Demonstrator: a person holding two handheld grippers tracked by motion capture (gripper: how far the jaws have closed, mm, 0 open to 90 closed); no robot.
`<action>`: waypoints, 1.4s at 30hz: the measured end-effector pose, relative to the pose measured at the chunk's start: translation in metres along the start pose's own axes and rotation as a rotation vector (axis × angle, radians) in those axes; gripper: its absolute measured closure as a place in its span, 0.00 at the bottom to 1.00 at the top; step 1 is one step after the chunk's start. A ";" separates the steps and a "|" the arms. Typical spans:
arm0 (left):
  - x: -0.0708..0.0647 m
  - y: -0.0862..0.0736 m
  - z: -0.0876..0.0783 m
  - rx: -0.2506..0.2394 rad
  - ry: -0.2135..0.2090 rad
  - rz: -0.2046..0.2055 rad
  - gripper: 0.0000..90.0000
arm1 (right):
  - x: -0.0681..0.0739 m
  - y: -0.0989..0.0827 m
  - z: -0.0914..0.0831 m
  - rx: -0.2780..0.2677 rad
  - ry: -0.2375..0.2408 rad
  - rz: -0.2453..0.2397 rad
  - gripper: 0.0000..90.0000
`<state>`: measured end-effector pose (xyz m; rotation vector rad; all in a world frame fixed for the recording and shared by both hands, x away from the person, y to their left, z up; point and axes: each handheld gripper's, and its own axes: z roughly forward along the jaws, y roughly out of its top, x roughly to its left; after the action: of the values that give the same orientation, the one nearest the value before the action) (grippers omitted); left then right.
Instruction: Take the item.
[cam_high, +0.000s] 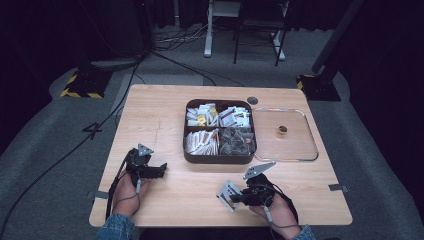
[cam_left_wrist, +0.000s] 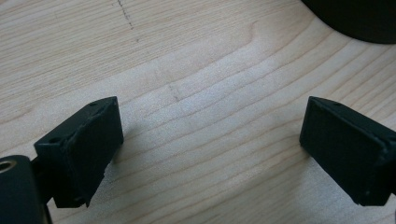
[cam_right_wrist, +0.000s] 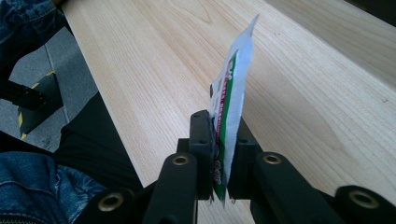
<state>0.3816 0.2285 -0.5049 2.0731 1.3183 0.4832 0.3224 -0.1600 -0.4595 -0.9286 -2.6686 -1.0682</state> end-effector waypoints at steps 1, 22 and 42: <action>0.000 0.000 0.000 0.000 0.000 0.000 0.07 | 0.000 0.000 0.000 0.000 -0.004 -0.002 0.90; 0.000 0.000 0.000 0.000 0.000 0.000 0.07 | -0.009 0.003 -0.010 -0.080 -0.164 -0.043 0.39; 0.000 0.000 0.000 0.000 0.000 0.000 0.07 | -0.040 0.004 -0.064 -0.172 -0.278 -0.037 0.37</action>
<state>0.3816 0.2285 -0.5049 2.0734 1.3180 0.4832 0.3501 -0.2202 -0.4225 -1.1391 -2.8582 -1.2800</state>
